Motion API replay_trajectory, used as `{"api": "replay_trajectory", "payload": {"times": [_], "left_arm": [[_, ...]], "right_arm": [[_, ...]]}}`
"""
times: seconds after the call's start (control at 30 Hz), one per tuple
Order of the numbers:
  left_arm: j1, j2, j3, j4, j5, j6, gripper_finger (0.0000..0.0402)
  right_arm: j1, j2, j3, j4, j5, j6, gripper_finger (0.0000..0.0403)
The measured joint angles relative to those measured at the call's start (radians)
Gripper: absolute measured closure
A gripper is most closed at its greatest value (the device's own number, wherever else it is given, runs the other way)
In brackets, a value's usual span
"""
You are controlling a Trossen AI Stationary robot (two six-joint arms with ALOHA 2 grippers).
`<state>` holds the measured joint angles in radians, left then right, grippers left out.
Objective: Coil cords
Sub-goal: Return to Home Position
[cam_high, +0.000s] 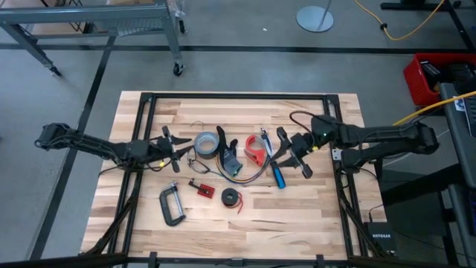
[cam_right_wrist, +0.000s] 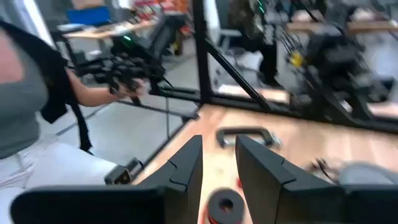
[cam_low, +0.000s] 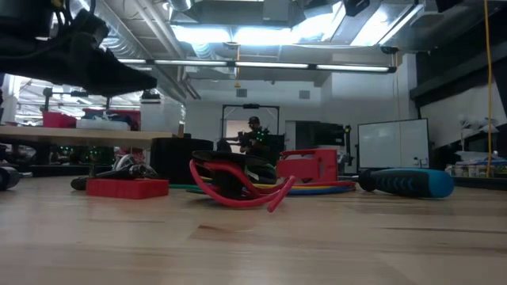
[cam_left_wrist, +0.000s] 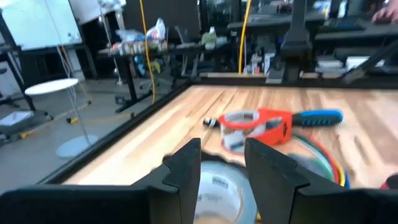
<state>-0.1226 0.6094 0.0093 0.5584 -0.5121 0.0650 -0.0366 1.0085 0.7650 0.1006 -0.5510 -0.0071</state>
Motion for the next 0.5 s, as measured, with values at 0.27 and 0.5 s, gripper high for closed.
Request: {"api": "replay_trajectory", "payload": {"times": [0.27, 0.5], "left_arm": [[0.015, 0.000, 0.000, -0.082, 0.000, -0.083, 0.0284], [0.015, 0.000, 0.000, -0.084, 0.000, -0.097, 0.0284]], "right_arm": [[0.022, -0.007, -0.219, 0.316, 0.050, 0.083, 0.0303], [-0.037, -0.055, -0.367, 0.490, 0.096, 0.129, 0.0303]]}}
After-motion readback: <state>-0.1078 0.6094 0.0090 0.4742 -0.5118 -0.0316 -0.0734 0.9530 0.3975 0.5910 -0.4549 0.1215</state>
